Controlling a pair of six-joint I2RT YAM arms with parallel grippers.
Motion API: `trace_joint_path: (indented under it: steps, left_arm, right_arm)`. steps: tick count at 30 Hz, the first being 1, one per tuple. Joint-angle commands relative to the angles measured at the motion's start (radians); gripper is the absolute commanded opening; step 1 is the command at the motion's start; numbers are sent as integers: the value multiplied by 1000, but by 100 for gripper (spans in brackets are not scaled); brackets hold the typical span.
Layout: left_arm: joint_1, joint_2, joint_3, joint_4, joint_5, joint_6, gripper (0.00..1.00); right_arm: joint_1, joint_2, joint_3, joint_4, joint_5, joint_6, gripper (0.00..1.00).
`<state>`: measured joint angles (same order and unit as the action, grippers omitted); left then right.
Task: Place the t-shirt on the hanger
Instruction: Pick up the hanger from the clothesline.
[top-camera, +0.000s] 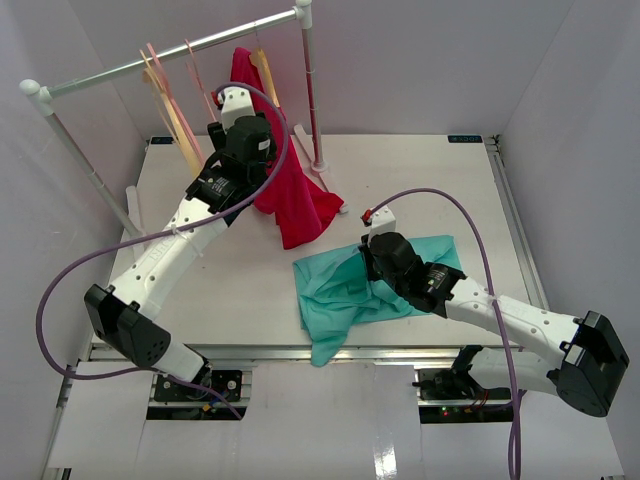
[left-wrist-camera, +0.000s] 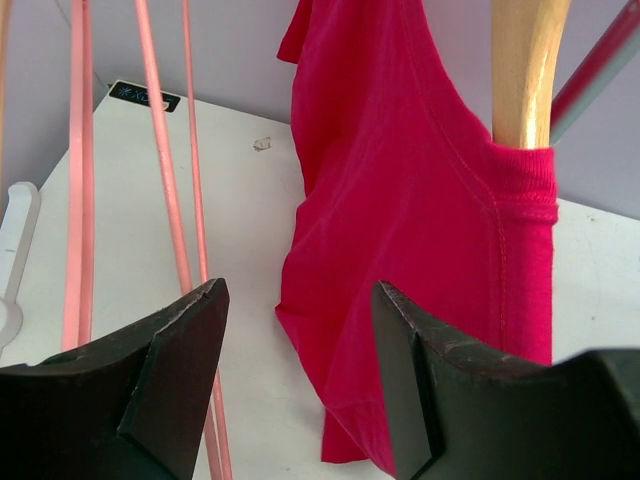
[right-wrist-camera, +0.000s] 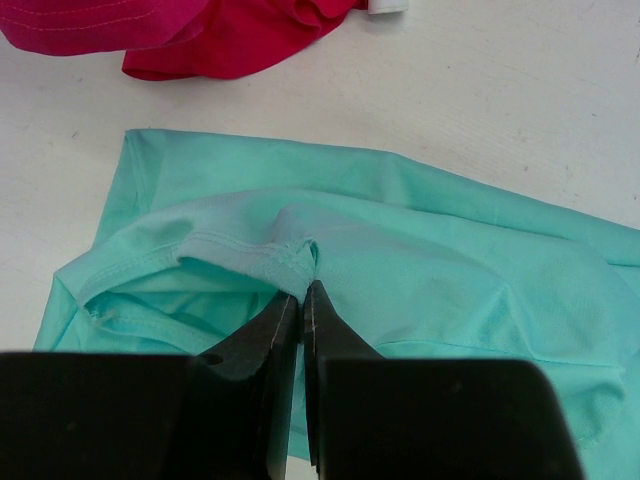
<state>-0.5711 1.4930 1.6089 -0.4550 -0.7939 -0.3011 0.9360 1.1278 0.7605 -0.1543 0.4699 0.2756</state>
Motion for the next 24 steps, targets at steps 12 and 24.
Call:
trace_joint_path:
  steps: [12,24]
  left_arm:
    - [4,-100,10,22,-23,72,68]
    - [19,-81,-48,11,-84,53,70]
  right_arm:
    - [-3,-5,-1,36,-3,-21,8]
    - [-3,7,3,38,-34,-25,8]
